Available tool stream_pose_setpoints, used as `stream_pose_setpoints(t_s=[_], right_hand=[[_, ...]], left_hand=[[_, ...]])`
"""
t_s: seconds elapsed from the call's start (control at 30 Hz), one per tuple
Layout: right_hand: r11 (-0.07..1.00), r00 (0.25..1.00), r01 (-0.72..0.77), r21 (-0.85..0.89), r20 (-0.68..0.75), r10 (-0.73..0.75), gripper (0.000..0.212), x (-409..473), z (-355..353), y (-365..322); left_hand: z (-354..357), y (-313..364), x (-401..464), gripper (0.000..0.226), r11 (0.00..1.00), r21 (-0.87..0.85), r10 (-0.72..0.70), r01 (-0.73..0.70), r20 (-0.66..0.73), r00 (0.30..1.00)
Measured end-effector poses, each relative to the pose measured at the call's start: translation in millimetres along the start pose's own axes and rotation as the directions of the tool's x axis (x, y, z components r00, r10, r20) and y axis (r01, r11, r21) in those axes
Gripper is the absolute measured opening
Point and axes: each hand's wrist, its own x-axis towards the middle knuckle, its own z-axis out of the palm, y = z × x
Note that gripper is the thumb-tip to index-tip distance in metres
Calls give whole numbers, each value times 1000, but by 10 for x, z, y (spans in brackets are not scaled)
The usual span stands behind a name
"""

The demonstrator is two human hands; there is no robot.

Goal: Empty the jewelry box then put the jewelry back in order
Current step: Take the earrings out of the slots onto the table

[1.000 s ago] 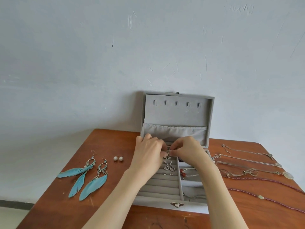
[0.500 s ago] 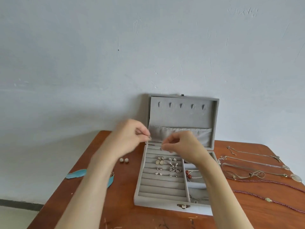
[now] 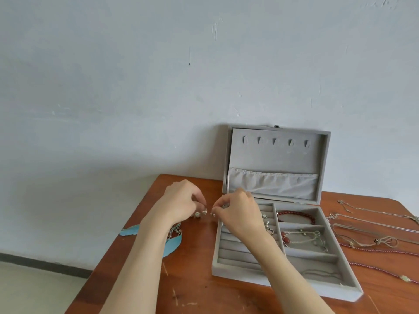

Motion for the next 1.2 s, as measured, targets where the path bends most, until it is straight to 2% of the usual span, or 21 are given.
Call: stream_pose_setpoints(t_s=[0.1,0.2,0.33,0.43,0.67,0.8,0.93,1.0,1.07,1.1,1.17,1.2], right_hand=[[998,1000,16,-58,3,-16,15,-17,-16,-20],[995,1000,25,-98,7,-24,18,-20,-13,-32],[989,1000,17,-145,-5,-18,21,-36,6,-35],[987,1000,9,-162,-14,-12,22,-39,22,-45],[983,1000,8,-181,-9,-10,24,-34,21,-40],[983,1000,17,-185,-3,-18,24,-30,18,-35],[992,999,32,-119,-3,-33,23,-26,-43,-40],[999,999,42,-20,-5,-42,21,-26,-153,-27],[992,999,41,120,-22,-38,21,-42,-322,7],[984,997,48,174,-60,-38,22,-57,-416,38],[974,978,96,206,-199,-54,22,-87,-570,130],[976,962,121,183,-266,-69,19,-106,-605,193]], left_hand=[[99,11,44,26,996,90,-17,15,24,1000],[160,56,58,11,990,141,20,-24,30,999],[164,45,73,12,988,151,41,-44,21,999],[165,-6,73,14,993,119,12,-17,44,999],[179,-33,82,6,996,84,21,-22,17,1000],[183,-43,82,10,996,80,47,-47,-6,999],[179,-51,74,6,998,48,38,-37,-23,999],[141,-44,55,6,998,-3,59,-59,-72,996],[109,3,42,12,990,-52,120,-133,-201,972],[99,51,32,15,978,-83,160,-193,-305,939],[105,179,-1,16,936,-81,256,-342,-512,820],[131,241,-16,16,917,-32,315,-397,-552,772]])
